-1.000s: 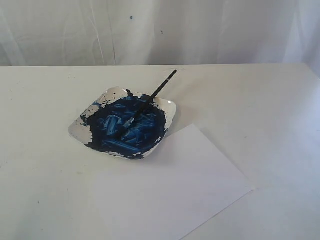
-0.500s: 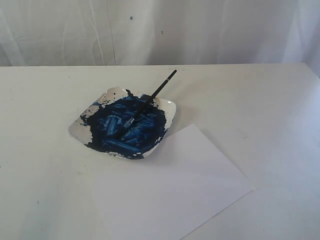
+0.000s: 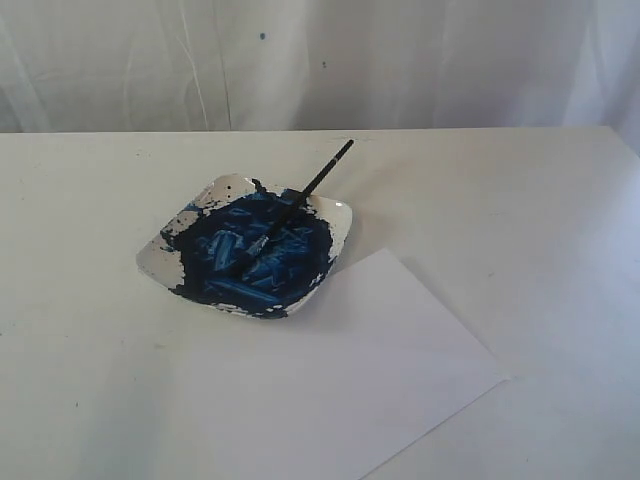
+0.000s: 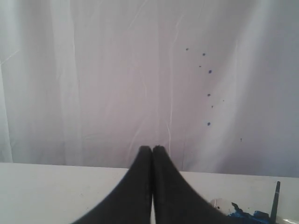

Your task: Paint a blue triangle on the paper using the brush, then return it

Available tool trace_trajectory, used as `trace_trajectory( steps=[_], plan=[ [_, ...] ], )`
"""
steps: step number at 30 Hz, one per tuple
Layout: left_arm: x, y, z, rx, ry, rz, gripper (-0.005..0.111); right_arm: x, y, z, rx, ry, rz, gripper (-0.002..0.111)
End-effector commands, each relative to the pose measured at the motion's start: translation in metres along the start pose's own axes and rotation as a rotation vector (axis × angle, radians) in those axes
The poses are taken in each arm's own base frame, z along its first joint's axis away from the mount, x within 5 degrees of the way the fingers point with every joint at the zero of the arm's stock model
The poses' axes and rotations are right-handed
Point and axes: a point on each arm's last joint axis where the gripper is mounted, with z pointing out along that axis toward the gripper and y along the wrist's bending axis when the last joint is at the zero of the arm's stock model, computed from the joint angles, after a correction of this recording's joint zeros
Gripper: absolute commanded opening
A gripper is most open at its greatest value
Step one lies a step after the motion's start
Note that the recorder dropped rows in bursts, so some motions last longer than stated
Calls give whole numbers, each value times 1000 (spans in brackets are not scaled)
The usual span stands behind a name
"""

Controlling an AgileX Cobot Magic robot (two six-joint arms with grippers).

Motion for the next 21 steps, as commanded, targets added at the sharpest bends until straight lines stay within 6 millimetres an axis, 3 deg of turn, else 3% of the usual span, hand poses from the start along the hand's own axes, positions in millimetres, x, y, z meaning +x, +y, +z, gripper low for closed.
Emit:
trace_trajectory(
  steps=[1, 12, 21],
  plan=[
    [-4, -1, 26, -9, 97, 2, 0, -1, 0, 0, 3, -18, 2, 0],
    [35, 0, 99, -27, 410, 96, 0, -1, 0, 0, 3, -18, 2, 0],
    [55, -10, 148, 67, 482, 40, 0, -1, 0, 0, 3, -18, 2, 0]
  ],
)
